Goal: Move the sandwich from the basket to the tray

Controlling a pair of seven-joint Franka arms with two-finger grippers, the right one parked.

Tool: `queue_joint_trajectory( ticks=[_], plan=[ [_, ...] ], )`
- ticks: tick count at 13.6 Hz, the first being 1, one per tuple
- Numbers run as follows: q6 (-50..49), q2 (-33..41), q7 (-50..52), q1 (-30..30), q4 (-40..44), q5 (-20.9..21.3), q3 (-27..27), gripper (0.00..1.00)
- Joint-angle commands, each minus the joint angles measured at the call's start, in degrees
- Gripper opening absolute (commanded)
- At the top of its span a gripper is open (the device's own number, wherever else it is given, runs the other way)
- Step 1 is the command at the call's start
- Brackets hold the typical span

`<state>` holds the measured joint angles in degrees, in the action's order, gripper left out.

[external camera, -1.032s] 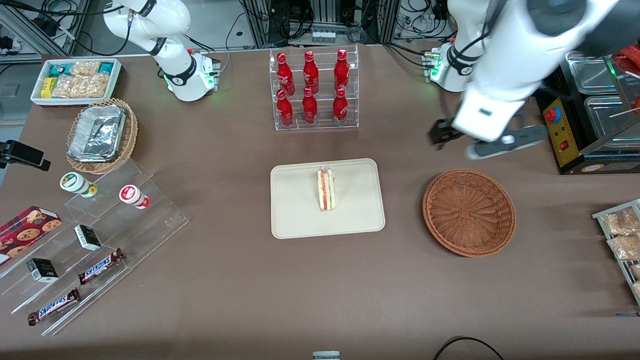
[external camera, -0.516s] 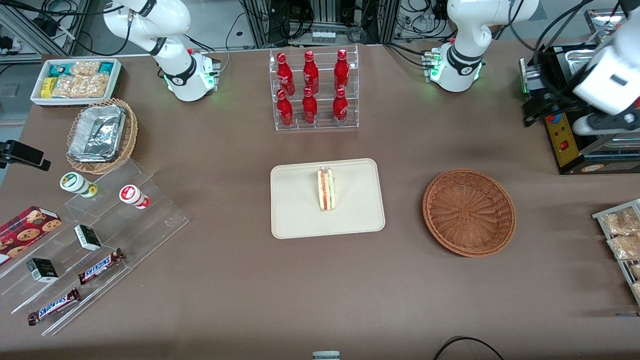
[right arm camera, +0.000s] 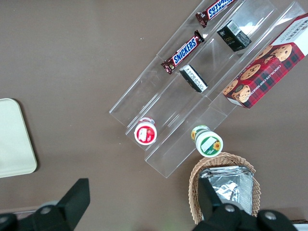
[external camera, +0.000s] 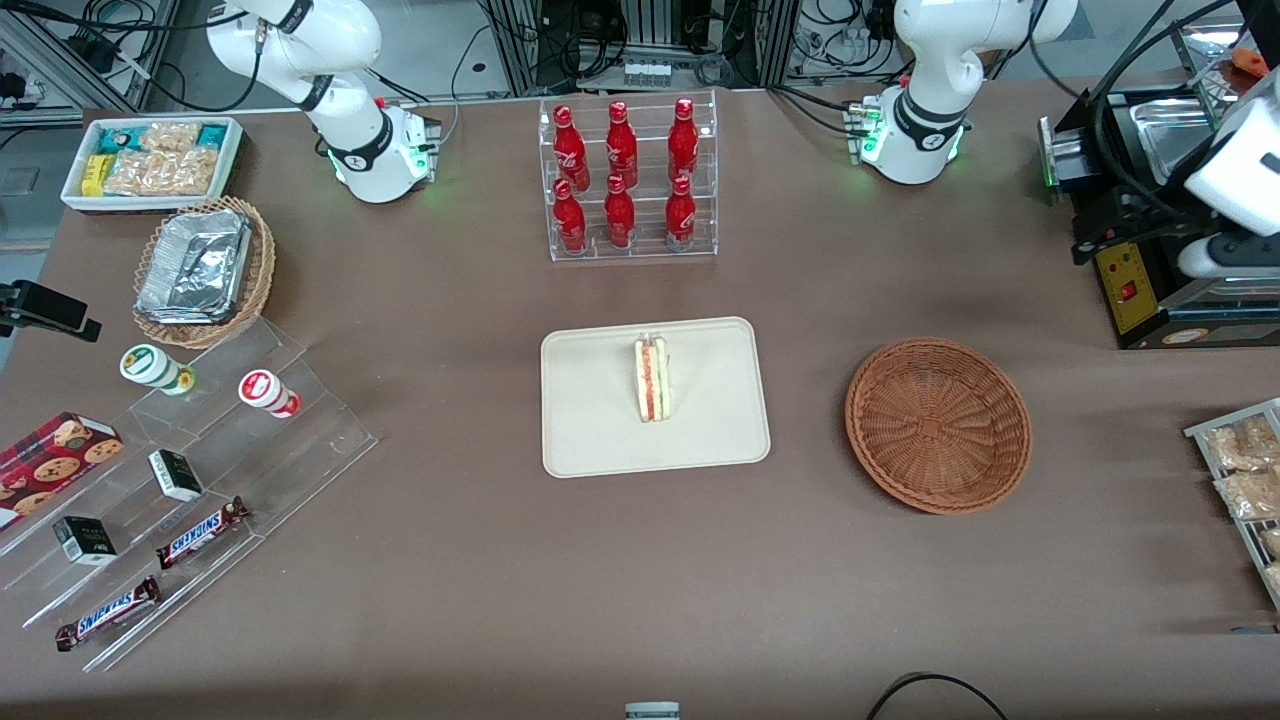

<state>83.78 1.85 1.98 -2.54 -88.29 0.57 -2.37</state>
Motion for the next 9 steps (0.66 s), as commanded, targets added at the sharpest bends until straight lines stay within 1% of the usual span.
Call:
queue_joint_trajectory(
  ticks=[1,3,6,9],
  plan=[
    [-0.5,-1.0,-1.4,0.3,2.9,-0.6,-0.4,1.0],
    [-0.5,-1.0,-0.6,1.0,3.0,-2.0,0.3,1.0],
    [-0.4,-1.2,-1.5,0.9,3.6,0.3,0.3,1.0],
    [-0.5,-1.2,-1.5,0.7,3.7,0.6,0.3,1.0]
  ],
)
